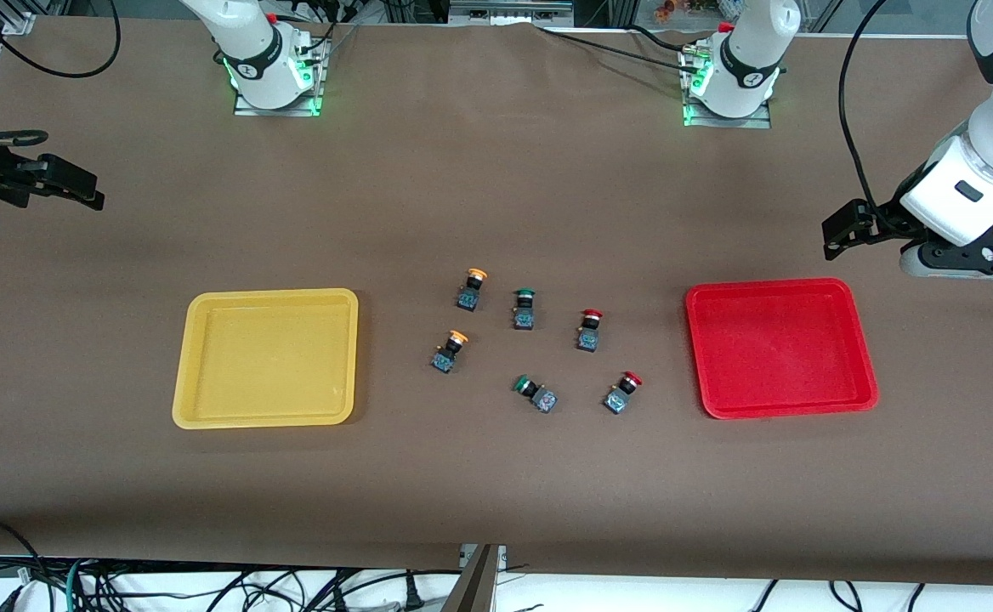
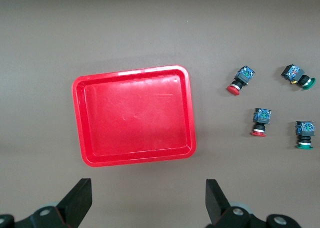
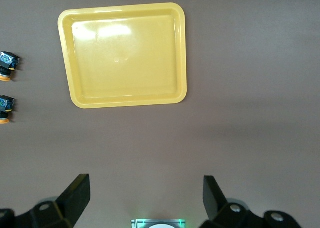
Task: Place red and yellow buttons in trays
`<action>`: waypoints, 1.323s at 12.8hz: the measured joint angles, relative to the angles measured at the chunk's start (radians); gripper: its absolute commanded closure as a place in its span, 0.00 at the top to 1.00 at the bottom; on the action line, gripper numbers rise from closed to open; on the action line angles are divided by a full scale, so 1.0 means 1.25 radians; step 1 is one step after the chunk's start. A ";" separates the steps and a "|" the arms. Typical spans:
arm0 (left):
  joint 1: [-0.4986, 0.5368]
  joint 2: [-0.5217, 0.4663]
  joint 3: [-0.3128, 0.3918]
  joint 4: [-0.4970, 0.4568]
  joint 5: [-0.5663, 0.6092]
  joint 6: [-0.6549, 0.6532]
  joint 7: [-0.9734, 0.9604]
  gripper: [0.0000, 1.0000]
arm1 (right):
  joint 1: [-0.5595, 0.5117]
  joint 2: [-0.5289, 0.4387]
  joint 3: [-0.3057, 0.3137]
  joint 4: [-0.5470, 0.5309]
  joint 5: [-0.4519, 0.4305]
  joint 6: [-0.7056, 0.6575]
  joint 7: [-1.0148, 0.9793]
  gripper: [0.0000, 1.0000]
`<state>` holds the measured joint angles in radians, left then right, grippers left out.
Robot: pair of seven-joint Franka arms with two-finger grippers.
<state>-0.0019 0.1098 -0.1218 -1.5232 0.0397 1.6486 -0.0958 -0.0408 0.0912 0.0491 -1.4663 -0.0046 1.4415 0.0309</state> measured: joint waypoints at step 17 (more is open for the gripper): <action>-0.008 0.006 -0.003 0.003 0.000 0.000 0.000 1.00 | 0.145 0.294 0.017 -0.002 0.012 0.243 0.184 1.00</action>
<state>-0.0123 0.1172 -0.1261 -1.5200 0.0394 1.6486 -0.0957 0.1407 0.4588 0.0699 -1.4685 0.0099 1.7459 0.2607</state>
